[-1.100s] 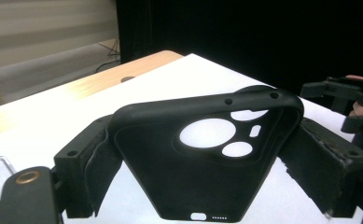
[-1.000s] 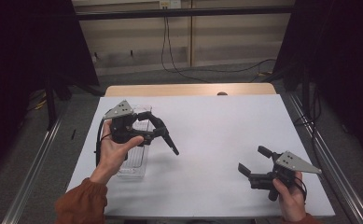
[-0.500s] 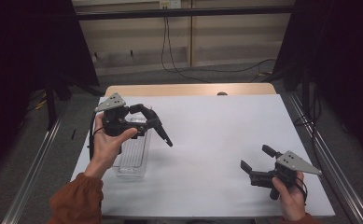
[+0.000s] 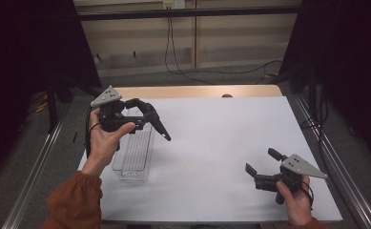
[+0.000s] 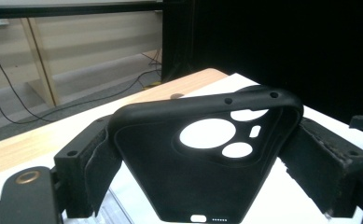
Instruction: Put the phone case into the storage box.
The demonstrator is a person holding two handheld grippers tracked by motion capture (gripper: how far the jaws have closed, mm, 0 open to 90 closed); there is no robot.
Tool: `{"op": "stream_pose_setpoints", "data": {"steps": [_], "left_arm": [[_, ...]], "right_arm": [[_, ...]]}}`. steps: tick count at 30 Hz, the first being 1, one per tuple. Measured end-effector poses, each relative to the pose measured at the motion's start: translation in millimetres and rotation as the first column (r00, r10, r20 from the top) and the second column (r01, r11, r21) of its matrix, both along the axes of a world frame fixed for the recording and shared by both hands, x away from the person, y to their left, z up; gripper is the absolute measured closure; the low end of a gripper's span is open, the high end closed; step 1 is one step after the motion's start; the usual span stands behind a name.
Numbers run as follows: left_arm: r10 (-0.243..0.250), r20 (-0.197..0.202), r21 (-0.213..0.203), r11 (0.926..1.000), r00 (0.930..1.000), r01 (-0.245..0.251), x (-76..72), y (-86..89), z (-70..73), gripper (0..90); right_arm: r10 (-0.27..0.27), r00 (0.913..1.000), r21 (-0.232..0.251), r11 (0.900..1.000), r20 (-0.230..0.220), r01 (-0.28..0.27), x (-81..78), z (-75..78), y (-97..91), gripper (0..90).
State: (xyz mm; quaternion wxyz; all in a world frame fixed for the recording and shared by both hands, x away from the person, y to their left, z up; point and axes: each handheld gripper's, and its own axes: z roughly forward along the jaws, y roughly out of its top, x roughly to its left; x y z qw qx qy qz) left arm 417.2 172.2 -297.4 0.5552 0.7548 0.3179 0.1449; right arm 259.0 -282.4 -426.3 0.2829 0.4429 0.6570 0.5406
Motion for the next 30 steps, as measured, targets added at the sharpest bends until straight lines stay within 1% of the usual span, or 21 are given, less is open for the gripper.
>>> {"op": "stream_pose_setpoints", "data": {"steps": [5,11,16,18,20,23,25,30], "left_arm": [[0.023,0.007,0.005,0.9997,0.9997,-0.023,3.9,3.4,5.0,15.0],[0.059,0.013,0.006,0.9982,0.9982,-0.059,6.1,11.8,9.1,15.0],[0.086,0.020,0.012,0.9962,0.9961,-0.086,8.1,18.4,13.3,15.0],[0.100,0.023,0.016,0.9948,0.9947,-0.100,9.8,21.4,14.5,15.0],[0.115,0.019,0.010,0.9933,0.9931,-0.116,11.7,24.6,14.9,15.0],[0.135,0.017,0.013,0.9907,0.9907,-0.135,14.6,29.9,15.0,15.0],[0.151,0.015,0.013,0.9885,0.9885,-0.151,16.4,33.0,15.2,15.0],[0.179,0.012,0.023,0.9836,0.9839,-0.179,20.7,39.2,15.7,15.0]], "right_arm": [[-0.001,1.0000,-0.004,1.0000,0.000,0.001,0.0,-0.1,-0.3,0.1],[-0.007,1.0000,-0.014,0.9999,0.002,0.007,0.2,-0.7,-0.4,0.1],[-0.012,0.9999,-0.013,0.9998,0.003,0.012,0.4,-0.8,-0.6,0.0],[-0.016,0.9998,-0.025,0.9996,0.012,0.016,0.3,-0.7,-0.8,0.0],[-0.017,0.9998,-0.026,0.9995,0.012,0.018,0.2,-0.6,-0.8,0.0],[-0.032,0.9992,-0.037,0.9988,0.023,0.033,0.2,-0.7,-1.6,0.0],[-0.045,0.9985,-0.053,0.9975,0.030,0.047,0.4,-0.9,-2.5,0.0],[-0.063,0.9973,-0.061,0.9960,0.038,0.065,0.5,-1.3,-3.1,0.0]]}}
